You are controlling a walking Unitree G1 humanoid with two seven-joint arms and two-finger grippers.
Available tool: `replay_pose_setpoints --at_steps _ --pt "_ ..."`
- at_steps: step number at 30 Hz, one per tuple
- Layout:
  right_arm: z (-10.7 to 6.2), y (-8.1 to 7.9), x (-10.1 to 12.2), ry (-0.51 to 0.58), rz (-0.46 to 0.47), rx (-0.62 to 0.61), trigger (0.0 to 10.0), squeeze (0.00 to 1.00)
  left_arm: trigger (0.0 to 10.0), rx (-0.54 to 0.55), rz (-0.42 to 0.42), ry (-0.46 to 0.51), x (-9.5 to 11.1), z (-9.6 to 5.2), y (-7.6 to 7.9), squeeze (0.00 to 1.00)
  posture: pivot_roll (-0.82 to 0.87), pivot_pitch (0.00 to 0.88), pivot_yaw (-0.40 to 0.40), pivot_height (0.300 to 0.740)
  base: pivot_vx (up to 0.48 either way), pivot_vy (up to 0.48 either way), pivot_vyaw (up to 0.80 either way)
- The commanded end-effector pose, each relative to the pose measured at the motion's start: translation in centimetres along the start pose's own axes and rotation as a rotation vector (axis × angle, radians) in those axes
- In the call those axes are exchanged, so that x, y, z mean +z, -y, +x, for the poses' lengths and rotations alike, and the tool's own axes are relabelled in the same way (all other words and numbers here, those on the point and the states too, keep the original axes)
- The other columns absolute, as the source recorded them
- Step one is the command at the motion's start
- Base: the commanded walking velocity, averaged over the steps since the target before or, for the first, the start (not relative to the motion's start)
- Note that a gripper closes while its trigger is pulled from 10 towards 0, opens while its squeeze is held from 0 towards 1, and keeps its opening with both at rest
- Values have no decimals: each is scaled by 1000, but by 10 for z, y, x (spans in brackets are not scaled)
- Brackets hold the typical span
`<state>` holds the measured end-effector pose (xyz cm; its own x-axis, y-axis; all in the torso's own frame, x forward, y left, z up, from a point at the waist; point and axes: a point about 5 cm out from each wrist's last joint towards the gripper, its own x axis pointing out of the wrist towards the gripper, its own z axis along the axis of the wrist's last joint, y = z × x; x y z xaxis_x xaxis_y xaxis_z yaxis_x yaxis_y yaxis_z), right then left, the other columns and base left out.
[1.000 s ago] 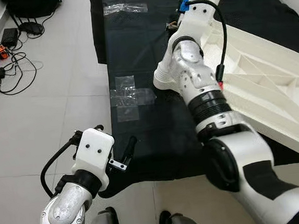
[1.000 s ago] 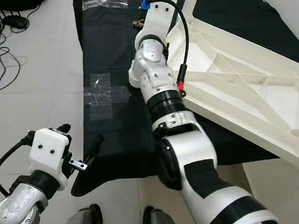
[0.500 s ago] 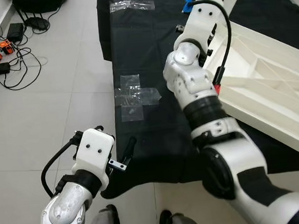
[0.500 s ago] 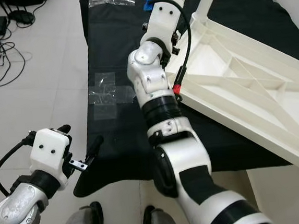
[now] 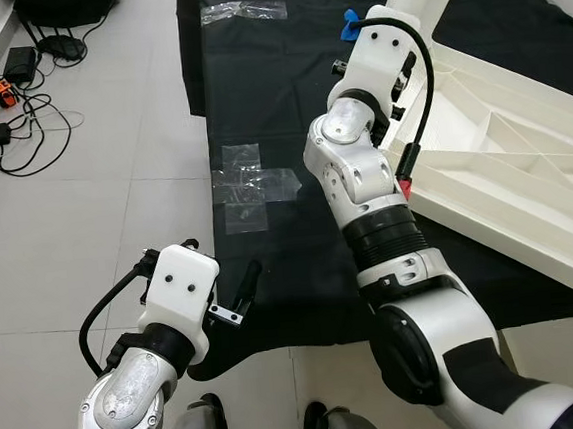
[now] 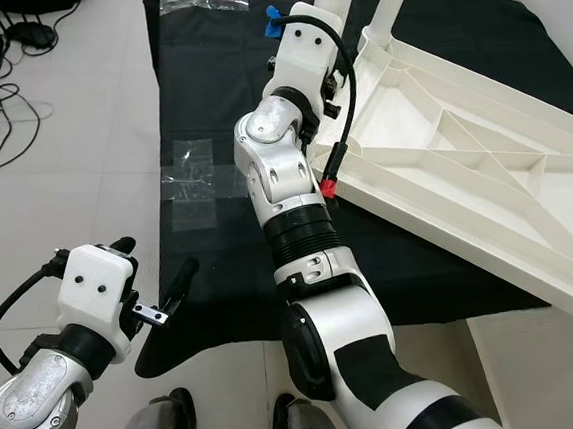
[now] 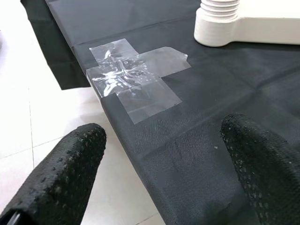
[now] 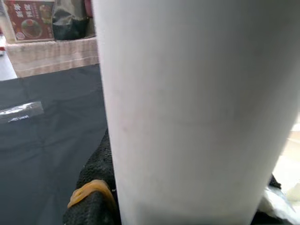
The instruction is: Building children table
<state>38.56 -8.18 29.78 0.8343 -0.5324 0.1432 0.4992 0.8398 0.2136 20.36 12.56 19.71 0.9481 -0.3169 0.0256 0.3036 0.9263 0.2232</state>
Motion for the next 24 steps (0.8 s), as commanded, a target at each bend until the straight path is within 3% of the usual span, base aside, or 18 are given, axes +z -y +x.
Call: replay_pose_setpoints --at_steps 1,7,10,15,24 --pt "0 18 -55 -263 -73 -38 10000 0 10000 -13 3 -15 -4 -1 2 0 96 280 -133 740 0 0 0" --pt "7 30 -55 -257 -68 -125 10000 0 10000 -13 3 -13 -4 0 2 0 98 283 -131 740 0 0 0" --pt "9 39 -55 -182 -107 -189 10000 0 10000 -13 5 -12 -4 0 1 0 97 284 -131 740 0 0 0" --pt "9 48 -63 -188 -76 -226 10000 0 10000 -14 7 -9 -3 1 1 0 100 285 -127 740 0 0 0" --pt "10 51 -63 -190 -108 -262 10000 0 10000 -17 3 -9 -3 1 3 0 97 284 -126 740 0 0 0"
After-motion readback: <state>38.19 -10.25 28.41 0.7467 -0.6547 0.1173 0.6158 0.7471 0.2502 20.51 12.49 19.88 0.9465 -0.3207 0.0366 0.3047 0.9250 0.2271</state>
